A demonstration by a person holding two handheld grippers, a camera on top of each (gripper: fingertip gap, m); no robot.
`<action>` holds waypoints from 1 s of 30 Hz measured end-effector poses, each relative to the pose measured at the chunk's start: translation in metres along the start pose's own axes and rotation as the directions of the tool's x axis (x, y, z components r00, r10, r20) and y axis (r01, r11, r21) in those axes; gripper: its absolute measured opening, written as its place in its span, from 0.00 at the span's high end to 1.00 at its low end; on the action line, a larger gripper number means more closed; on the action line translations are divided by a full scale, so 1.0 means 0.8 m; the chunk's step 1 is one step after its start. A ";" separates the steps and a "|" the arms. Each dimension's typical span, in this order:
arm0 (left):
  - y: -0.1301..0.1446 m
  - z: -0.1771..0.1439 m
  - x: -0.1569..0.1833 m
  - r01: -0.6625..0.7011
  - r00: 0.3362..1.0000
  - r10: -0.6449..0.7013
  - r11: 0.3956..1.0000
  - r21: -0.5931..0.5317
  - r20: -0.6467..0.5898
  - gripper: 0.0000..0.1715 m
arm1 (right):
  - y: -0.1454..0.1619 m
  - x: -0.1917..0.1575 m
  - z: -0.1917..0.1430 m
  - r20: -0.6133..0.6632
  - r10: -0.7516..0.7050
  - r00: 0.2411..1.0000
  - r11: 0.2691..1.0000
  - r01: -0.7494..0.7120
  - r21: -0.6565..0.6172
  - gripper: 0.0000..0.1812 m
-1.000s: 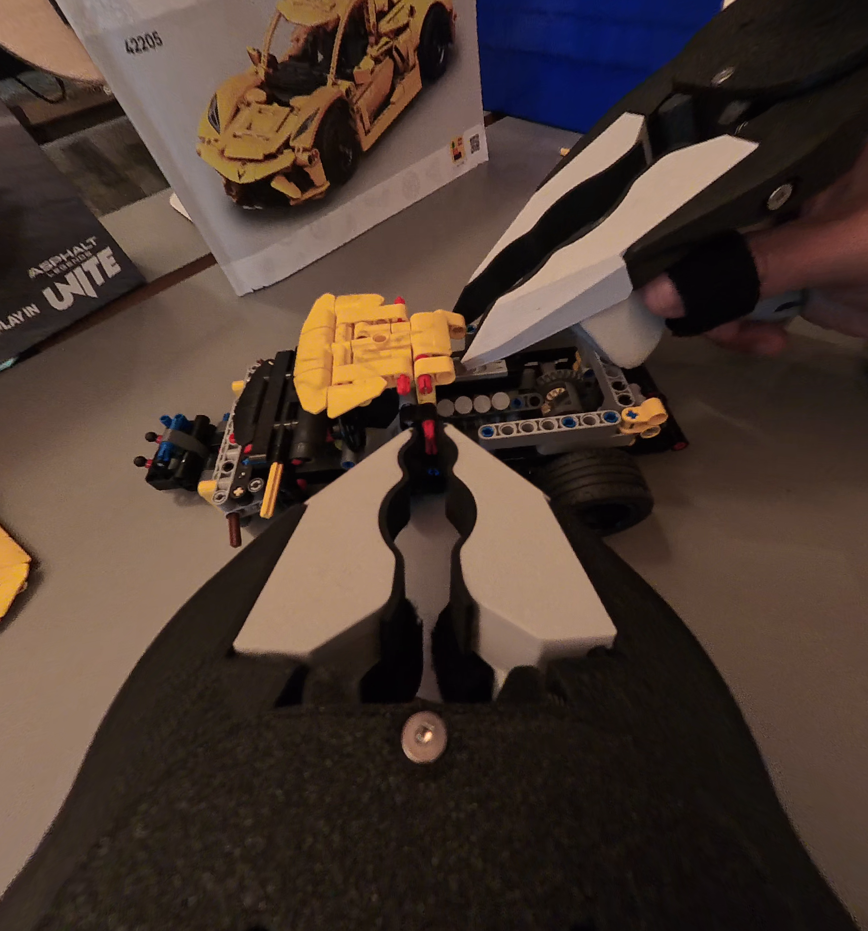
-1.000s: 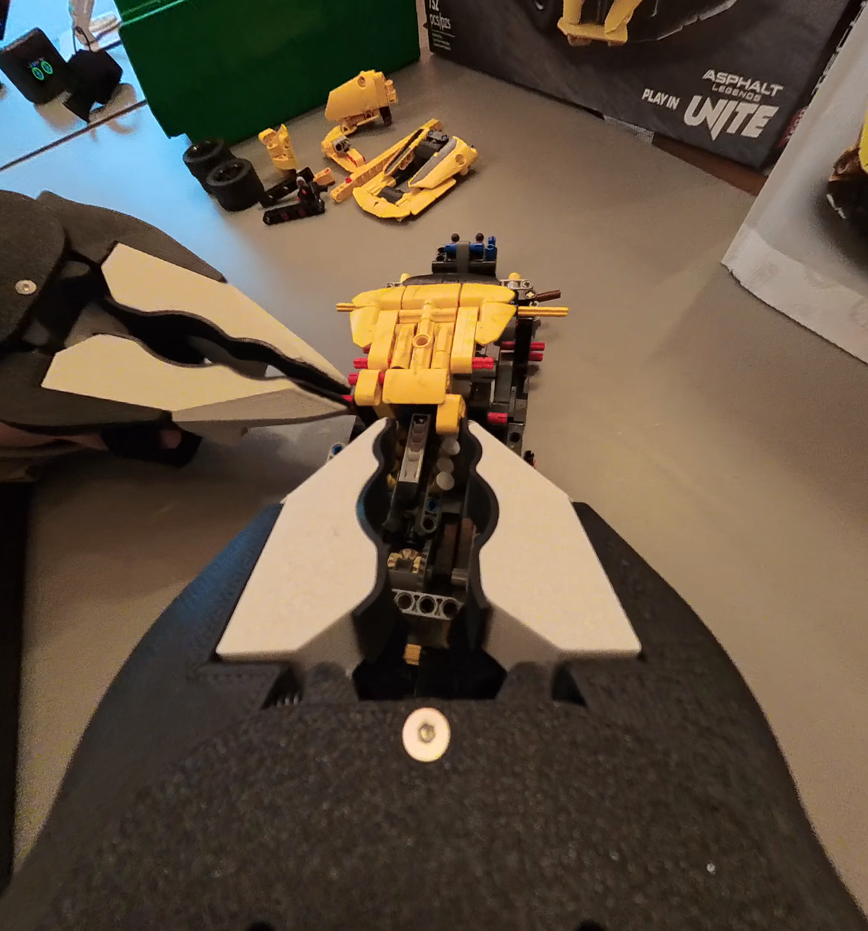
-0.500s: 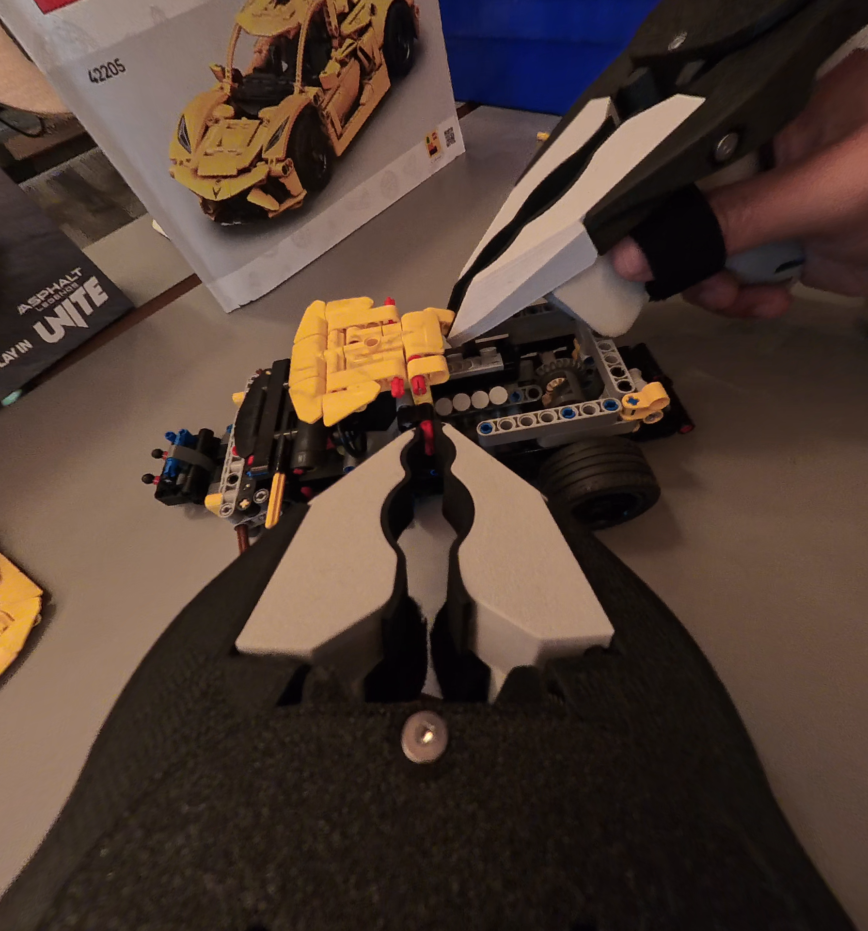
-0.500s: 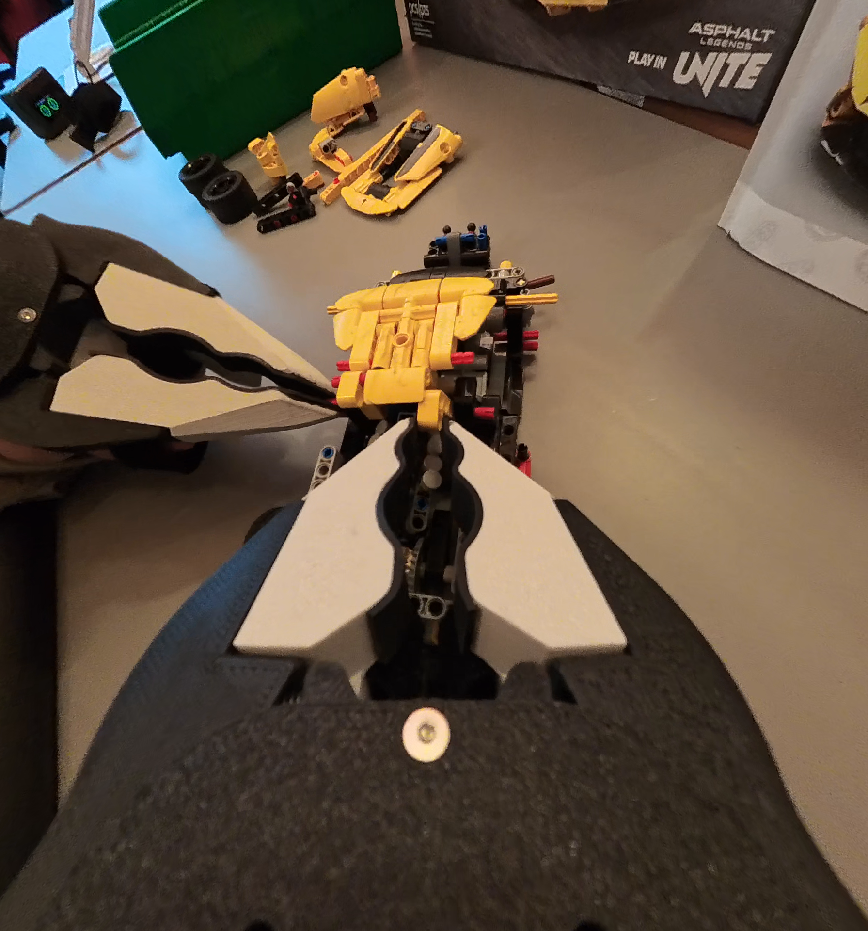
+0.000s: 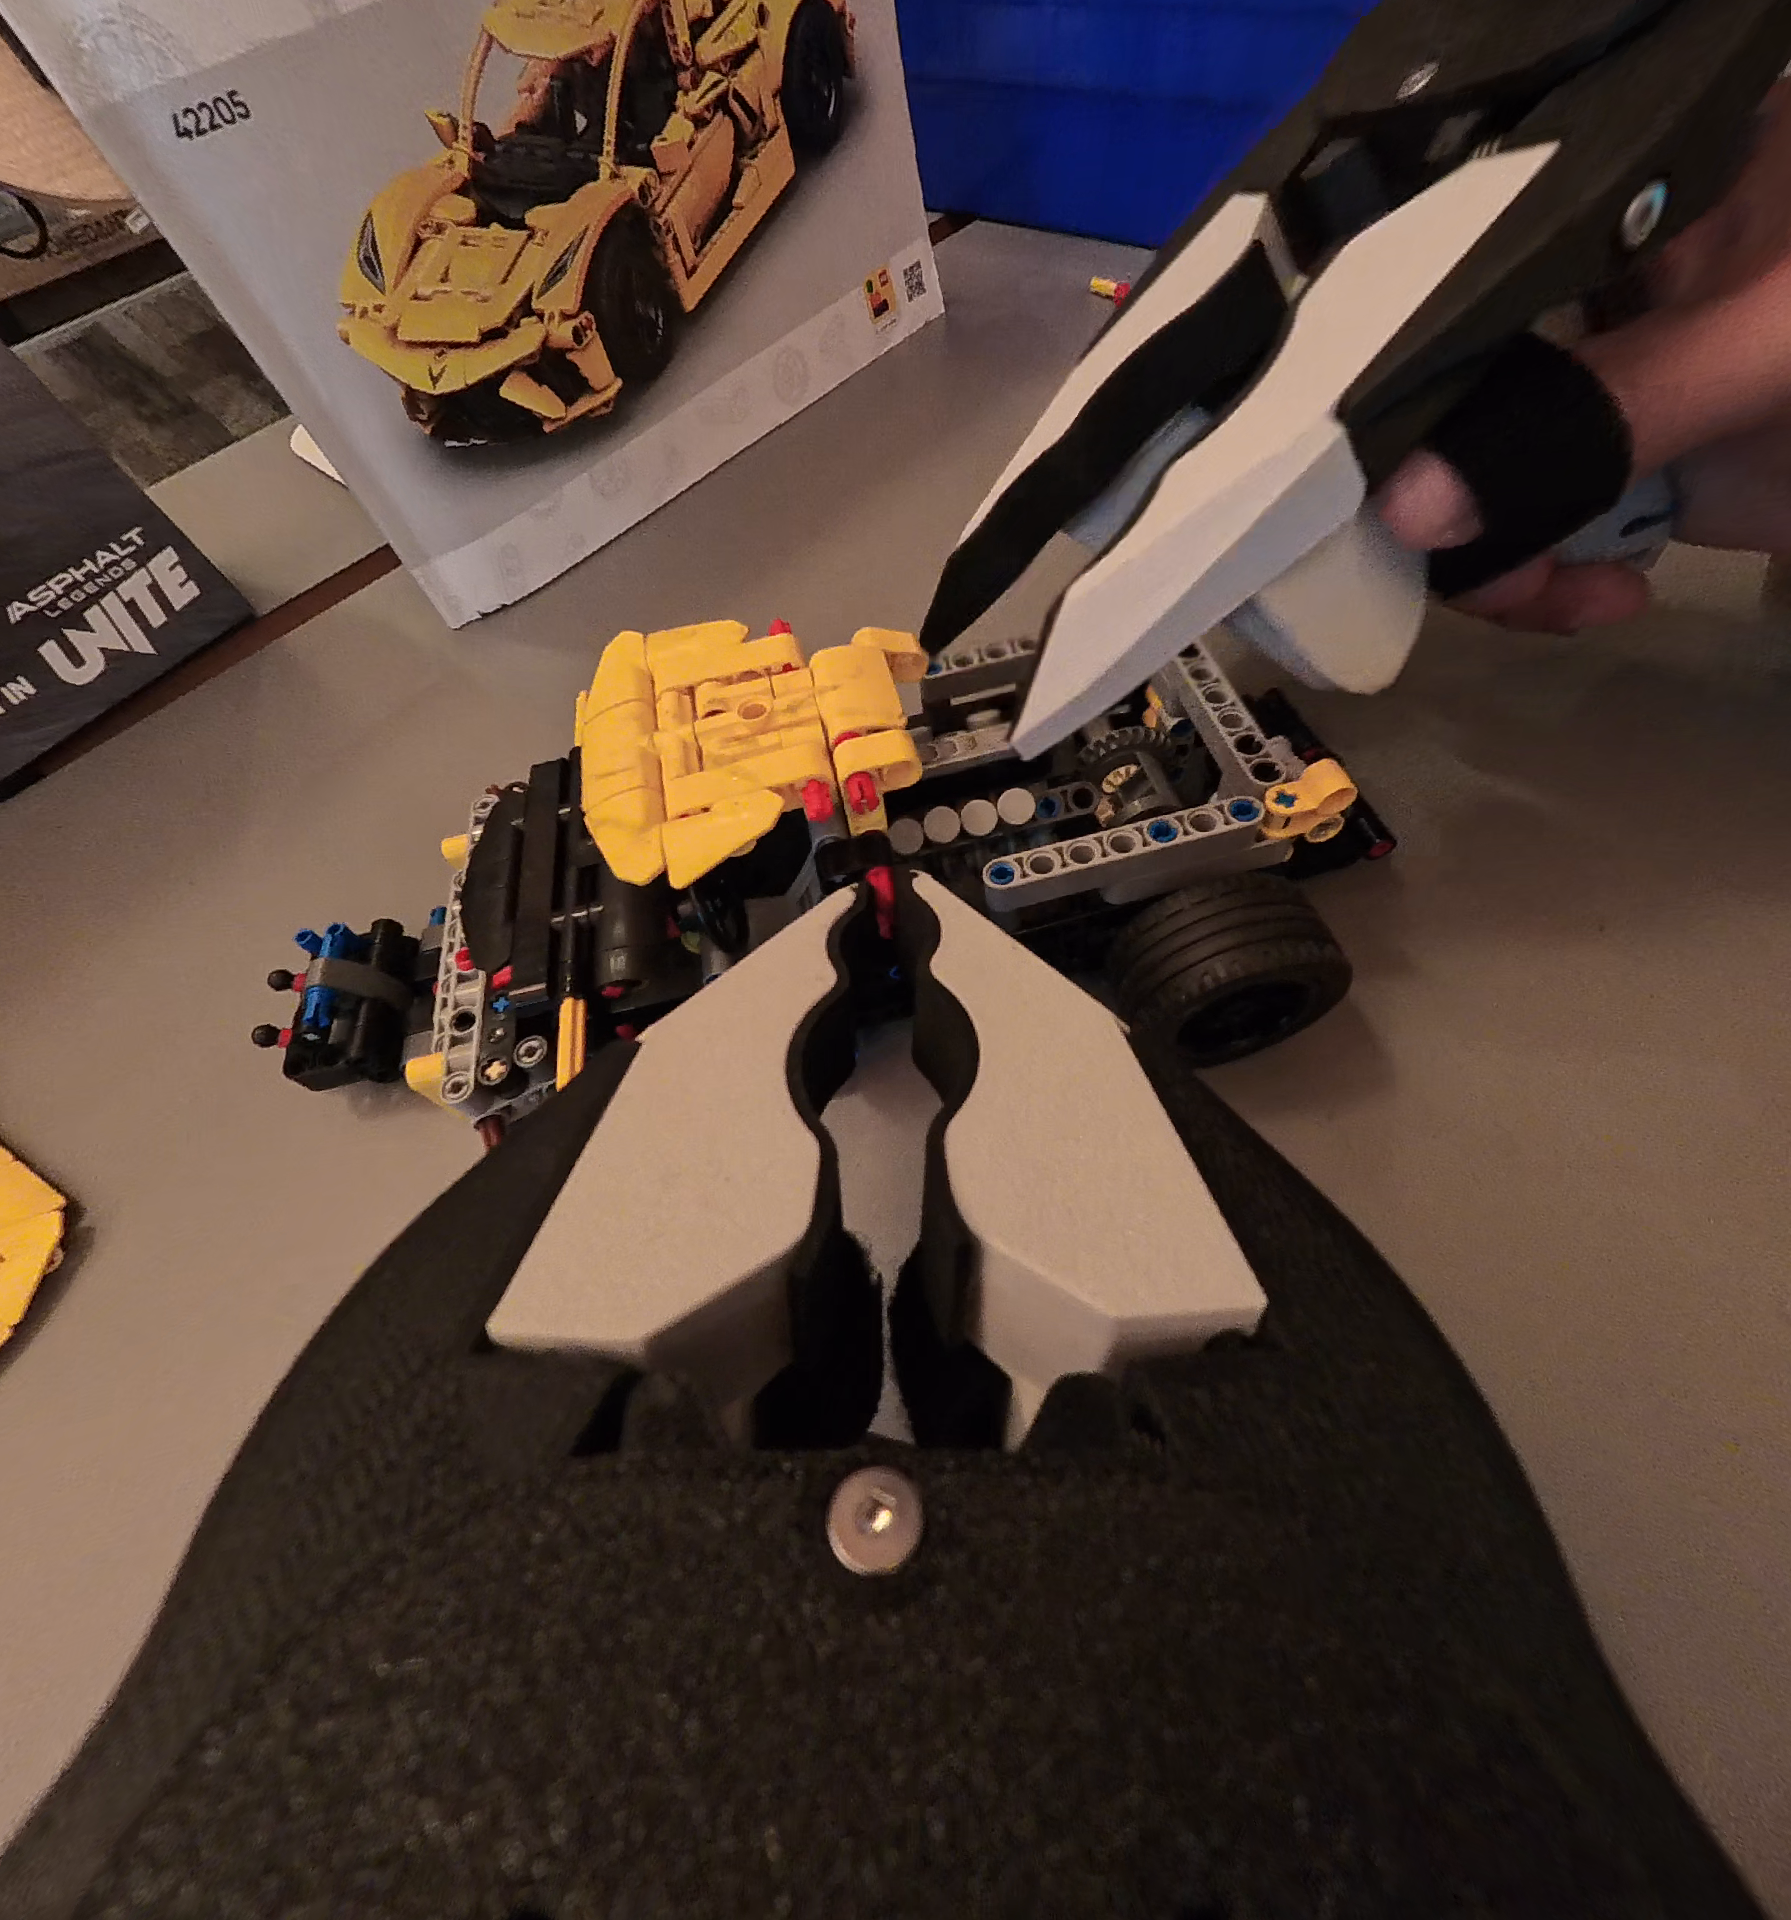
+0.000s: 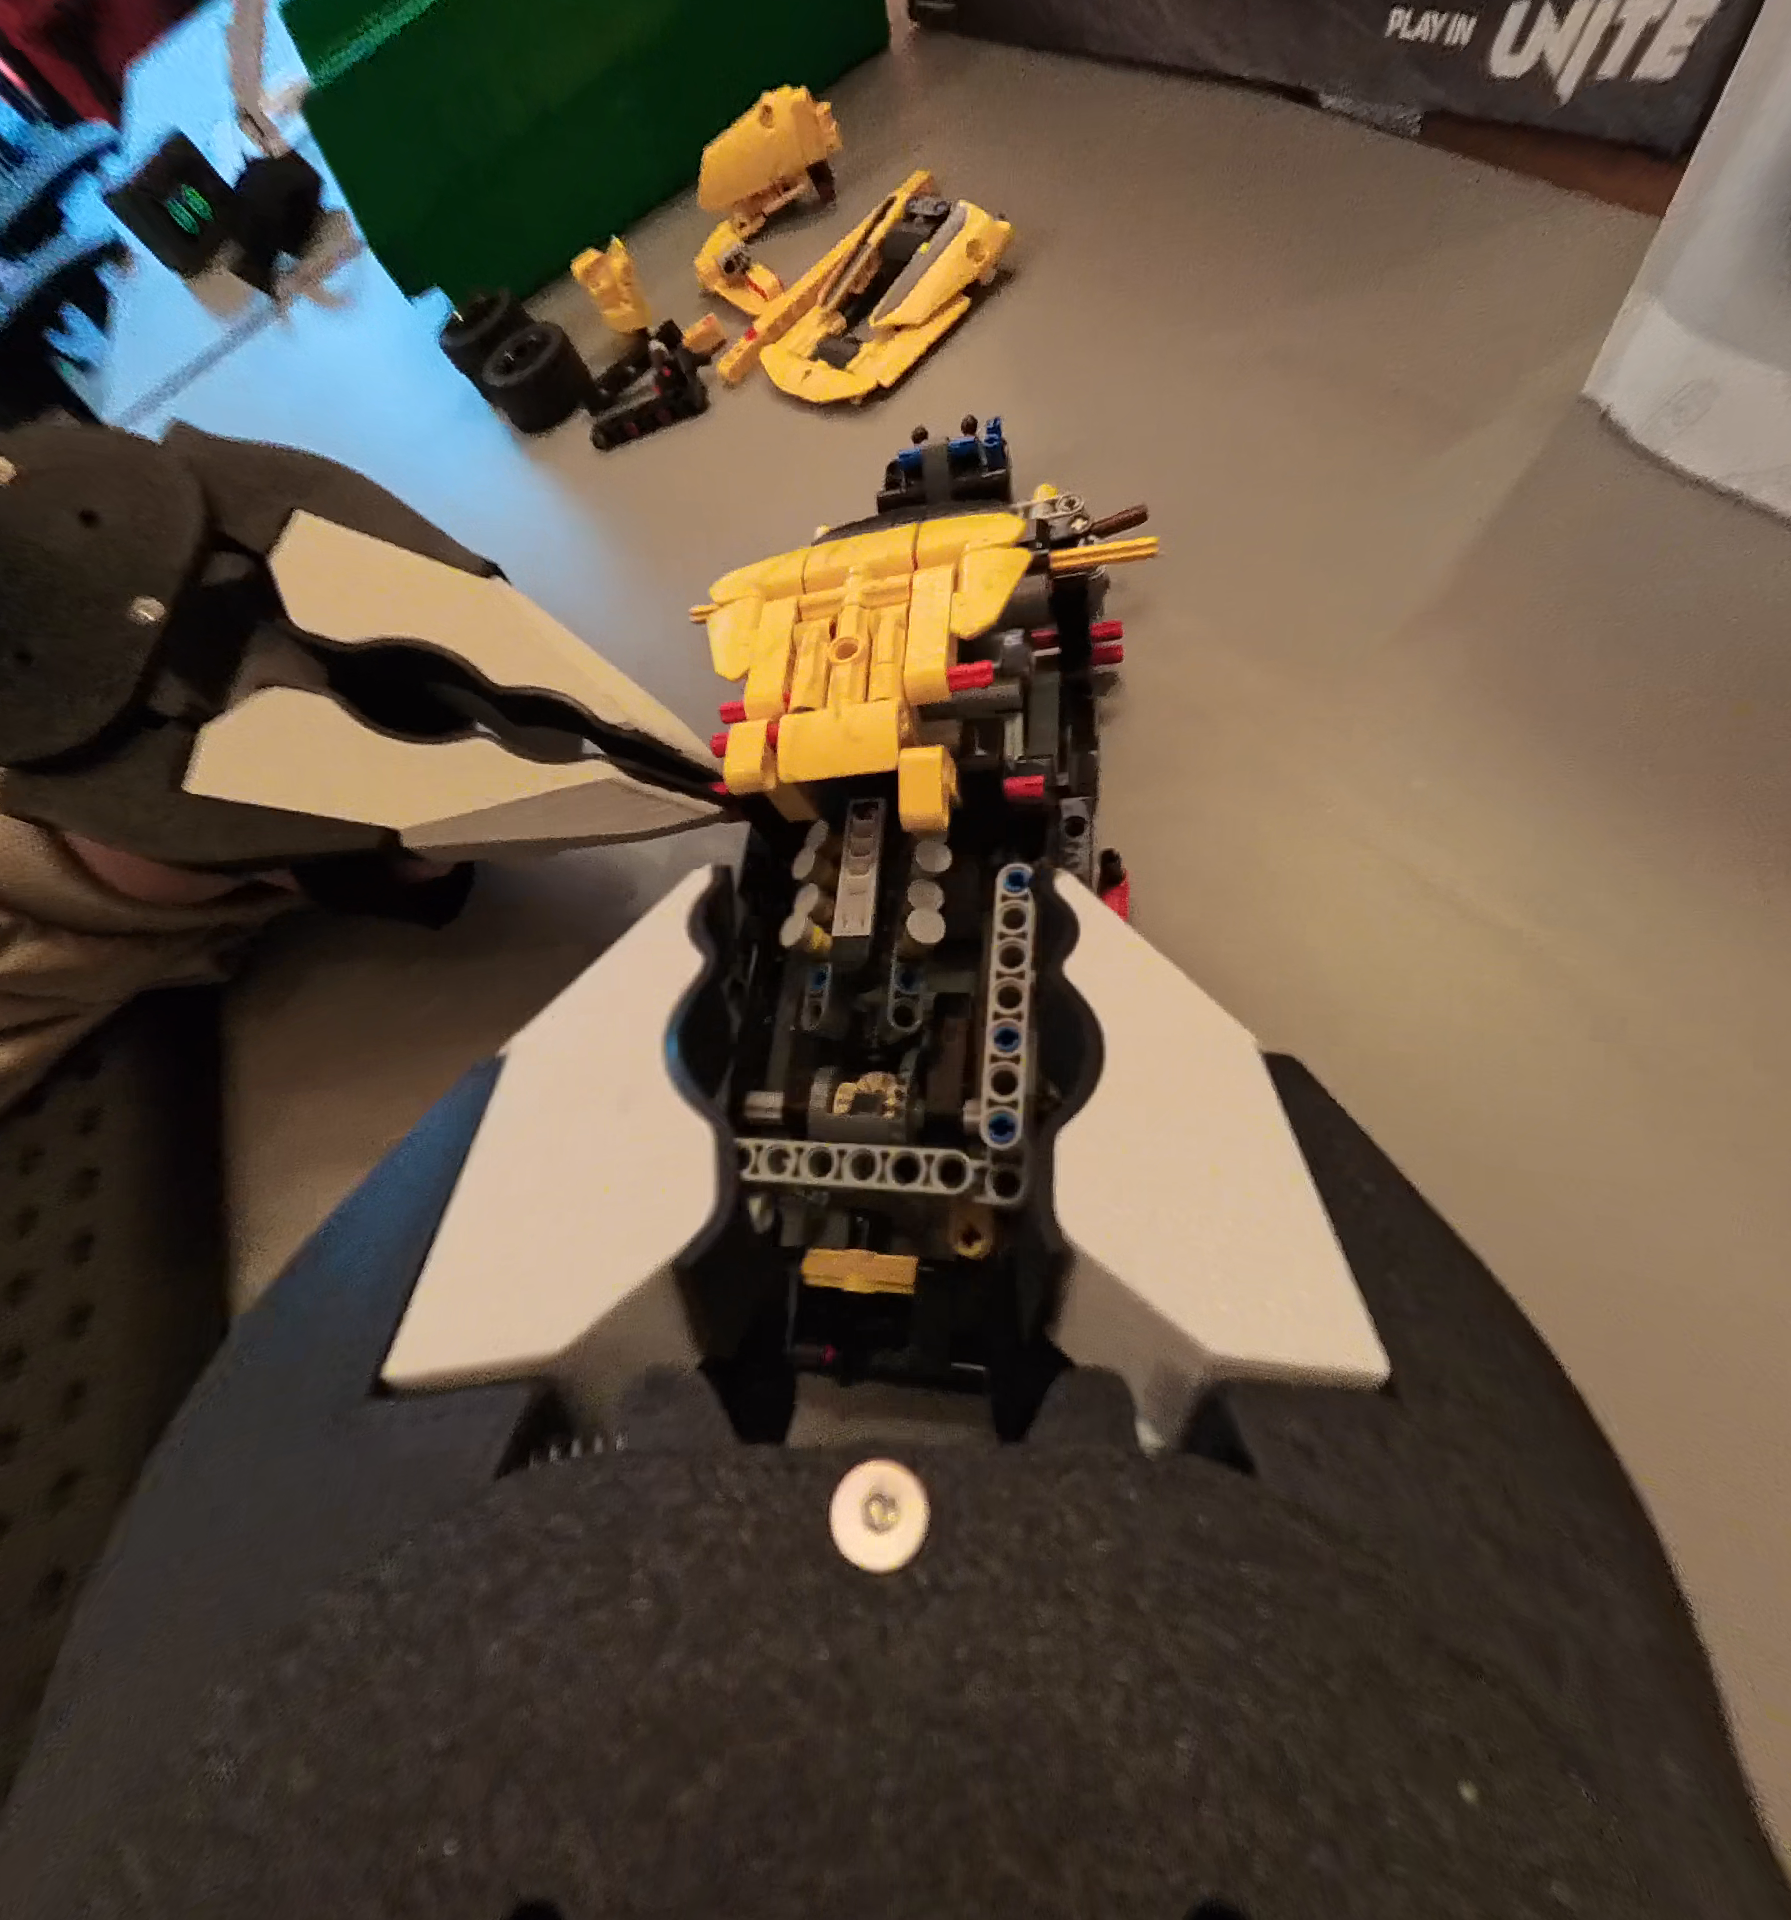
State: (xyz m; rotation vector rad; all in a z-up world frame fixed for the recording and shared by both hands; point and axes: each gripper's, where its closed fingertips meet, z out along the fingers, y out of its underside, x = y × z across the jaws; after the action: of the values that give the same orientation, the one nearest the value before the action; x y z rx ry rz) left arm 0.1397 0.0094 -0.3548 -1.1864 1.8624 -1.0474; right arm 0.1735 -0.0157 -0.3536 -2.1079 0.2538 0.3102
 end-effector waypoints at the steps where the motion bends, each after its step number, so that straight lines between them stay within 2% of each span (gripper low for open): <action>1: 0.000 0.000 0.000 0.001 1.000 -0.001 1.000 0.001 -0.001 0.99 | -0.001 0.001 0.000 0.009 0.022 1.000 1.000 -0.022 0.008 0.69; 4: 0.000 0.000 0.000 0.000 1.000 0.000 1.000 0.001 0.002 0.99 | -0.001 0.006 0.007 -0.045 -0.051 0.998 0.999 0.051 -0.013 0.72; 6: 0.000 0.001 0.000 0.000 1.000 0.000 1.000 0.001 0.005 0.99 | 0.010 0.012 0.011 -0.115 -0.141 0.983 0.986 0.129 -0.109 0.70; 8: 0.000 0.001 -0.001 -0.002 1.000 0.002 1.000 0.000 0.009 0.99 | 0.010 0.014 0.010 -0.166 -0.186 0.968 0.976 0.162 -0.149 0.68; 14: 0.001 0.001 -0.002 -0.001 1.000 0.001 1.000 -0.007 0.015 0.99 | 0.015 0.011 0.016 -0.121 -0.092 0.988 0.980 0.068 -0.187 0.73; 17: 0.002 -0.003 0.002 0.035 0.999 -0.035 0.999 -0.001 -0.003 0.99 | 0.014 0.013 0.014 -0.102 -0.023 0.995 0.985 0.005 -0.171 0.79; 22: 0.007 -0.011 0.002 -0.005 0.999 0.005 1.000 -0.015 0.045 0.99 | 0.014 0.009 0.018 -0.120 -0.044 0.992 0.983 0.022 -0.180 0.79; 30: 0.011 -0.021 0.005 0.009 0.999 -0.009 1.000 -0.008 0.043 0.99 | 0.012 0.006 0.022 -0.113 -0.056 0.992 0.982 0.034 -0.184 0.79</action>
State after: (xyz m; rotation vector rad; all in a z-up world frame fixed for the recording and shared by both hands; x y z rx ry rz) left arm 0.1210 0.0126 -0.3558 -1.2134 1.8313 -1.0126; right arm 0.1728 -0.0061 -0.3720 -2.3133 0.2546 0.1882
